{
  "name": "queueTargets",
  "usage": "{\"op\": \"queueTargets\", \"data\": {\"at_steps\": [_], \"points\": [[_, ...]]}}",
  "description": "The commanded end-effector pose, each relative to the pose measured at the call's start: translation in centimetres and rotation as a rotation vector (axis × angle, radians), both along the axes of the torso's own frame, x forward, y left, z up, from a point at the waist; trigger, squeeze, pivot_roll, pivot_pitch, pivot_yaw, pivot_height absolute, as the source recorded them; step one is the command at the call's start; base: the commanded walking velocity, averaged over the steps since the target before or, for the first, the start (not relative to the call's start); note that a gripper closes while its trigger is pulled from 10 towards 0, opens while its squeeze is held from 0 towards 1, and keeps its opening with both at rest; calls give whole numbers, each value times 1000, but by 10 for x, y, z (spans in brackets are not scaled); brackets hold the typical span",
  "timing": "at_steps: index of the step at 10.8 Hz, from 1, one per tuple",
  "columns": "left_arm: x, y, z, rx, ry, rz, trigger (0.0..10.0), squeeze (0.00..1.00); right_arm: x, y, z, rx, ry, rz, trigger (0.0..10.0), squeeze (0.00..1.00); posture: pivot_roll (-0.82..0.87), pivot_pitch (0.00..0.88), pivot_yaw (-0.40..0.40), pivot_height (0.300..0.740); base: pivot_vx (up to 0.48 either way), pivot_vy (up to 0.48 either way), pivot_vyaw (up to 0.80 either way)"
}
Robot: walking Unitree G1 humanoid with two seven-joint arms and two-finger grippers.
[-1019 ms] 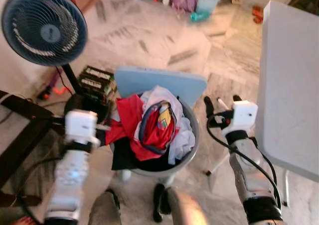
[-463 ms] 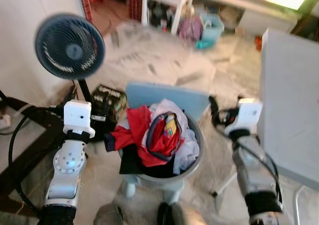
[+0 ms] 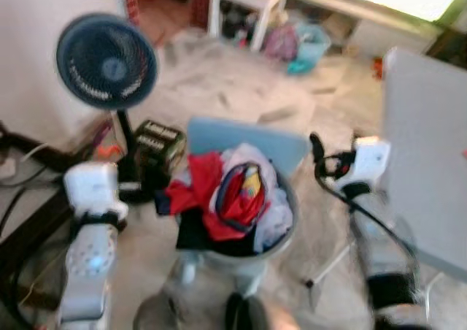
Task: Hang hanger
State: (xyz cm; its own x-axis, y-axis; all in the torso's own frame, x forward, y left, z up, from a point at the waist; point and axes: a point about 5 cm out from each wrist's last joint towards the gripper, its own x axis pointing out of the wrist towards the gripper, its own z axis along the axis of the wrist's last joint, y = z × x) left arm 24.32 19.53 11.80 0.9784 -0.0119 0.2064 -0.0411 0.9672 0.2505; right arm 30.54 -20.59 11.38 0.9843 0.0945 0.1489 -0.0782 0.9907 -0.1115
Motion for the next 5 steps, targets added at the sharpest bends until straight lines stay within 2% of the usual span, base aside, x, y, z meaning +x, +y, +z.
{"op": "queueTargets", "data": {"at_steps": [1, 2, 3, 4, 5], "points": [[-1, 7, -12, -25, 57, 4, 10000, 0, -1, -22, -9, 64, 50, -78, 10000, 0, 76, 167, -103, 740, 0, 0, 0], [0, 12, -11, -31, 66, 25, 10000, 0, 0, -21, -8, 70, 48, -79, 10000, 0, 76, 162, -103, 740, 0, 0, 0], [4, 11, -1, -15, 33, 42, 10000, 0, -1, -14, -8, 91, 45, -84, 10000, 0, 80, 184, -106, 740, 0, 0, 0], [6, 6, 1, 13, 11, 68, 10000, 0, -7, -2, -18, 69, 61, -46, 10000, 0, 89, 198, -105, 740, 0, 0, 0], [3, 1, -2, -4, 22, 41, 10000, 0, -15, 3, -25, 81, 78, -28, 10000, 0, 84, 213, -111, 740, 0, 0, 0]]}}
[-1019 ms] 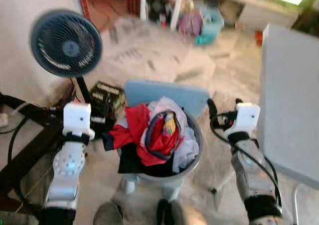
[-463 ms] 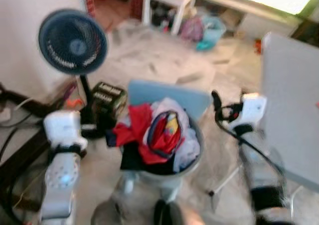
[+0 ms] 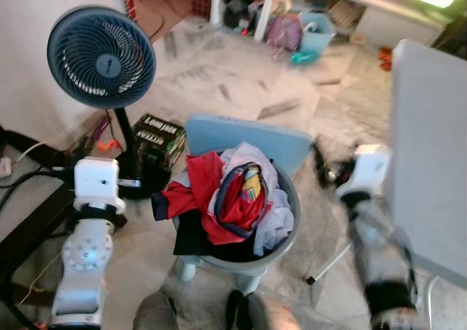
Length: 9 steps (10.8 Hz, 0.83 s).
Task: Hang hanger
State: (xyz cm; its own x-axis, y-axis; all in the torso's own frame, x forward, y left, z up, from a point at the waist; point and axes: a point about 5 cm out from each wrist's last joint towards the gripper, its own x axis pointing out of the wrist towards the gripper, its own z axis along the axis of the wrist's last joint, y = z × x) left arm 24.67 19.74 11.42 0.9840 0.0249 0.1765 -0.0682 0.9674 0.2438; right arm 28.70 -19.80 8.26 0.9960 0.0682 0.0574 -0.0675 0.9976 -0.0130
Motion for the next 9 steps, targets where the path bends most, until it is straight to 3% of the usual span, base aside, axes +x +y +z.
{"op": "queueTargets", "data": {"at_steps": [1, 3, 4, 5, 7, 9], "points": [[-2, -7, -3, -3, 11, -36, 10000, 0, -3, -3, 3, -14, -8, -2, 10000, 0, 73, 222, -117, 740, 0, 0, 0], [8, -26, -9, 125, 68, -183, 10000, 0, -13, 1, 0, -29, 8, 17, 10000, 0, 51, 236, -123, 740, 0, 0, 0], [13, -42, -23, 166, 173, -349, 10000, 0, -20, 3, 1, -38, 13, 27, 10000, 0, 25, 250, -127, 740, 0, 0, 0], [14, -50, -29, 208, 215, -418, 10000, 0, -25, 6, 4, -35, 11, 42, 10000, 0, 1, 259, -127, 740, 0, 0, 0], [3, -74, -49, 321, 322, -621, 10000, 0, -55, 5, 4, -80, 48, 95, 10000, 0, -31, 288, -132, 740, 0, 0, 0], [4, -87, -56, 358, 345, -676, 10000, 0, -63, 4, 2, -82, 76, 89, 10000, 0, -41, 300, -136, 740, 0, 0, 0]]}}
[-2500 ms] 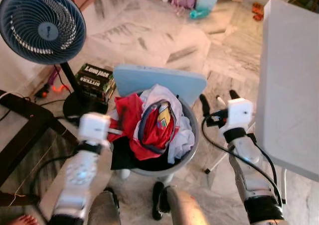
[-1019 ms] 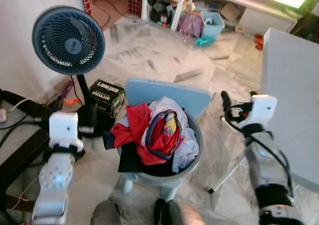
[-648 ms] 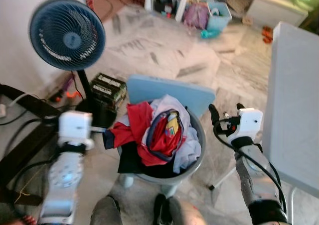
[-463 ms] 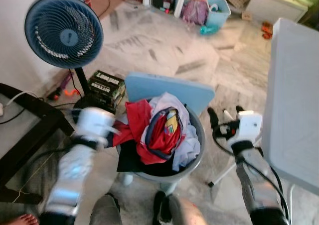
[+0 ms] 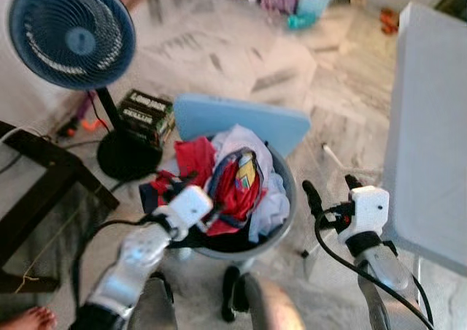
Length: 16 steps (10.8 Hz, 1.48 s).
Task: Hang hanger
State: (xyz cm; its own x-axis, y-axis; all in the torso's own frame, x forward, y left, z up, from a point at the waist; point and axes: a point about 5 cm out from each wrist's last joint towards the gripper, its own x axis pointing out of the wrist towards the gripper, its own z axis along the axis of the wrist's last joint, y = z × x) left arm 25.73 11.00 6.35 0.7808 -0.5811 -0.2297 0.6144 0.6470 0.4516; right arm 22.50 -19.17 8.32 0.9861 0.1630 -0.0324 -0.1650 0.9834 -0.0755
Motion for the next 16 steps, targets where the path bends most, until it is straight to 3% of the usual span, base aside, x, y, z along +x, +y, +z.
{"op": "queueTargets", "data": {"at_steps": [1, 3, 4, 5, 9, 13, 16], "points": [[-4, -6, -14, 52, 62, -45, 10000, 0, -2, 1, 7, -17, -5, 12, 10000, 0, -54, 305, -141, 740, 0, 0, 0], [-3, -5, -27, 124, 131, -72, 10000, 0, -3, 0, 12, -33, -3, 26, 10000, 0, -67, 309, -147, 740, 0, 0, 0], [-2, -1, -34, 153, 185, -49, 3569, 0, -3, -2, 13, -37, 2, 25, 10000, 0, -74, 309, -147, 740, 0, 0, 0], [-1, 2, -40, 178, 211, -31, 0, 0, -2, -2, 14, -38, 0, 19, 10000, 0, -74, 308, -146, 740, 0, 0, 0], [1, 8, -45, 187, 225, 19, 0, 0, 4, 0, 18, -51, -1, 28, 10000, 0, -73, 306, -151, 740, 0, 0, 0], [11, 13, -36, 145, 118, 136, 0, 0, 16, 1, 23, -63, -24, 22, 10000, 0, -67, 299, -164, 740, 0, 0, 0], [14, 8, -30, 84, 49, 148, 0, 0, 20, 1, 24, -67, -37, 14, 10000, 0, -62, 287, -167, 740, 0, 0, 0]]}}
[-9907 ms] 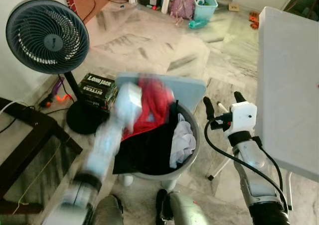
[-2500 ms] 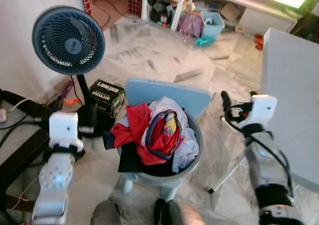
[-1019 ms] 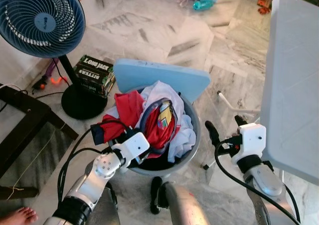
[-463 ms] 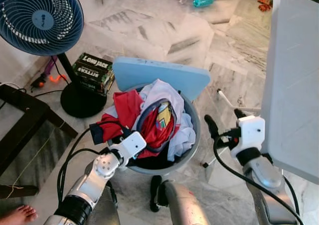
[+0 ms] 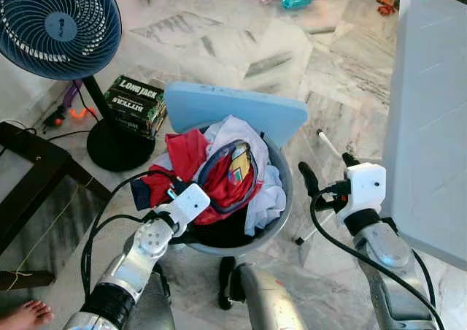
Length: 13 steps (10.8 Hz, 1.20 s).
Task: Hang hanger
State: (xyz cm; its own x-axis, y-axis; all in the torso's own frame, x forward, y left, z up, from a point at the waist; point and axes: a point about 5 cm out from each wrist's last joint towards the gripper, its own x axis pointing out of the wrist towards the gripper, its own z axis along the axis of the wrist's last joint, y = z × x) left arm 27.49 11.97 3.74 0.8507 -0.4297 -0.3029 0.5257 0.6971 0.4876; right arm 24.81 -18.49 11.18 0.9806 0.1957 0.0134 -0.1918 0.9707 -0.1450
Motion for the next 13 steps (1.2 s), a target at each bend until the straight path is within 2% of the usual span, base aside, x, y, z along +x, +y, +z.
{"op": "queueTargets", "data": {"at_steps": [1, 2, 5, 8, 10, 11, 12, 13], "points": [[0, -5, 1, -22, -31, 2, 0, 0, -2, -6, -4, -11, 16, -21, 10000, 0, -59, 282, -171, 740, 0, 0, 0], [6, -11, 15, -94, -108, 20, 0, 0, 1, -6, -3, -17, 6, -23, 10000, 0, -58, 278, -175, 740, 0, 0, 0], [15, -17, 38, -231, -226, 56, 0, 0, 8, -8, 1, -26, -17, -33, 10000, 0, -60, 272, -177, 740, 0, 0, 0], [28, -19, 64, -277, -391, 71, 0, 0, 10, -6, 2, -32, -30, -35, 10000, 0, -59, 268, -178, 740, 0, 0, 0], [24, -24, 75, -343, -489, 71, 0, 0, 12, -6, 2, -36, -38, -38, 10000, 0, -58, 269, -175, 740, 0, 0, 0], [20, -26, 72, -307, -500, 57, 0, 0, 12, -4, 2, -34, -39, -37, 10000, 0, -55, 269, -175, 740, 0, 0, 0], [16, -29, 59, -238, -436, 16, 6275, 0, 12, -3, 2, -33, -39, -33, 10000, 0, -55, 268, -175, 740, 0, 0, 0], [13, -25, 43, -172, -362, 35, 10000, 0, 13, -2, 1, -32, -40, -31, 10000, 0, -55, 270, -174, 740, 0, 0, 0]]}}
